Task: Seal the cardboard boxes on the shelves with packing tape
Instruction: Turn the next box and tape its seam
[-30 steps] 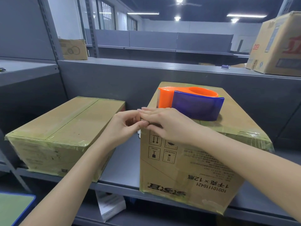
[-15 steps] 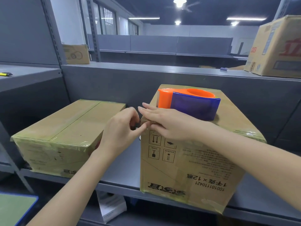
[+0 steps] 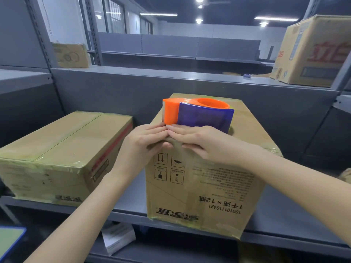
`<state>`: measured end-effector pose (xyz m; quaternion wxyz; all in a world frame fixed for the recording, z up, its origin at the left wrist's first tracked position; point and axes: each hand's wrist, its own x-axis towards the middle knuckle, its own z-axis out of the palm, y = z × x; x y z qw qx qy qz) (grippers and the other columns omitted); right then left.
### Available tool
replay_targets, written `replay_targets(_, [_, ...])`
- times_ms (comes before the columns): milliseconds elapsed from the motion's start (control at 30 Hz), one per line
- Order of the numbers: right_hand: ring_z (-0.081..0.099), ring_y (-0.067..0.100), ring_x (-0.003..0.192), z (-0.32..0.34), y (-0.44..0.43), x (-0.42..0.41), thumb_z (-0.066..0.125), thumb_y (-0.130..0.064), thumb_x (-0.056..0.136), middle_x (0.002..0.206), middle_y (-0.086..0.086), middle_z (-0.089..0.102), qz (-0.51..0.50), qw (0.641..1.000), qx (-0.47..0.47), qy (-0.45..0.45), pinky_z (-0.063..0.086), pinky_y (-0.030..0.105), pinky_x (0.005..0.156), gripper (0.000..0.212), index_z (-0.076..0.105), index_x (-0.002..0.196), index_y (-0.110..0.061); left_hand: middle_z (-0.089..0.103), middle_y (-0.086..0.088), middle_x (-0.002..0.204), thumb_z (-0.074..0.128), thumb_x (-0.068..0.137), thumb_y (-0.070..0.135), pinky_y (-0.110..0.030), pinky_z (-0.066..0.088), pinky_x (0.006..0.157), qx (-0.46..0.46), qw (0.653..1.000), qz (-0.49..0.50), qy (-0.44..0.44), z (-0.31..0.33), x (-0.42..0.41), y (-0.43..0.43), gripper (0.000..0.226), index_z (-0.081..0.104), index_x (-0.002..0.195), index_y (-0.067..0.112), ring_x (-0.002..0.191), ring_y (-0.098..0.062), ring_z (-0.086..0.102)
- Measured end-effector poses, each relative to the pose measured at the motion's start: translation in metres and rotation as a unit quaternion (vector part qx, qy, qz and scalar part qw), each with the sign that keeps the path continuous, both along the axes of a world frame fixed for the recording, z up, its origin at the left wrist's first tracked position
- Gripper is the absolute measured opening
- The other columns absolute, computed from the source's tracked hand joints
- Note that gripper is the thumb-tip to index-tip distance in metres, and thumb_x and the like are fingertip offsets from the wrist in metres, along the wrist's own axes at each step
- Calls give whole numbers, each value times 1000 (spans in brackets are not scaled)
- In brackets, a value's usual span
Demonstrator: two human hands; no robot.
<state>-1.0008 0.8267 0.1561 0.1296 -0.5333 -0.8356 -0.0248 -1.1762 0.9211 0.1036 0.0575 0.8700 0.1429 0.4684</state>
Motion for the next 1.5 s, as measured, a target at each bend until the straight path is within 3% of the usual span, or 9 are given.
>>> replay_targets(133, [20, 7, 141, -3, 0, -1, 42, -7, 98, 153, -4, 24, -1, 999, 17, -33, 15, 17, 114, 48, 33, 144, -14, 58, 2, 120, 74, 76, 12, -45, 50, 91, 7, 999, 20, 40, 5, -2, -2, 32, 70, 107, 6, 115, -21, 57])
replay_targets(300, [10, -3, 140, 2, -12, 6, 34, -14, 100, 154, -11, 18, -1, 997, 7, -73, 14, 17, 115, 49, 24, 147, -21, 64, -6, 118, 55, 89, 33, -40, 51, 92, 81, 989, 91, 84, 7, -4, -18, 37, 68, 112, 7, 113, -19, 59])
replay_targets(500, [23, -2, 137, 4, -39, 38, 38, -22, 100, 150, -9, 30, -15, 996, 36, -74, 21, 16, 112, 44, 34, 143, -20, 68, -9, 109, 62, 84, 18, -40, 51, 92, 98, 993, 39, 59, 10, 28, -35, 28, 70, 106, 3, 107, -24, 63])
replay_targets(733, [29, -1, 130, -11, -46, 55, 45, 4, 90, 142, -4, 43, -14, 998, 57, -23, 29, 22, 108, 50, 46, 136, -15, 69, -9, 105, 67, 82, 16, -35, 52, 89, 115, 993, 20, 1, 0, 41, -32, 23, 72, 100, 3, 100, -20, 66])
replay_targets(900, [25, -1, 134, -6, -48, 57, 42, 0, 94, 145, -6, 39, -3, 999, 30, -18, 25, 21, 111, 48, 41, 139, -16, 68, -7, 108, 64, 86, 17, -37, 53, 88, 126, 991, 41, 7, 0, 43, -39, 22, 71, 102, 4, 102, -20, 65])
replay_targets(1033, [33, -4, 125, 6, -65, 79, 52, -16, 95, 140, -4, 46, -20, 999, 36, 2, 23, 11, 107, 41, 47, 135, -13, 68, -3, 110, 65, 85, 18, -33, 53, 88, 122, 992, 6, 22, 5, 58, -58, 25, 70, 107, 8, 103, -16, 65])
replay_targets(1167, [28, -8, 128, 8, -87, 107, 55, -31, 92, 139, -14, 42, -80, 996, 35, -25, 27, 14, 107, 46, 47, 136, -21, 67, -3, 111, 64, 85, 21, -33, 54, 87, 113, 993, -28, 34, 12, 91, -81, 27, 69, 109, 10, 105, -14, 64])
replay_targets(1367, [36, 3, 132, -4, -98, 114, 50, -24, 96, 140, -8, 46, -111, 992, 50, -29, 37, 29, 105, 39, 49, 135, -20, 67, -8, 112, 70, 78, 5, -33, 52, 90, 141, 989, -18, 29, 4, 117, -91, 31, 68, 109, 5, 105, -19, 64])
replay_targets(1500, [28, -1, 134, -2, -100, 120, 44, -20, 99, 143, -10, 40, -93, 996, 7, 6, 27, 19, 110, 40, 43, 139, -18, 65, -7, 115, 68, 81, 14, -36, 52, 91, 112, 993, -17, 28, 6, 118, -96, 31, 67, 112, 7, 109, -19, 62])
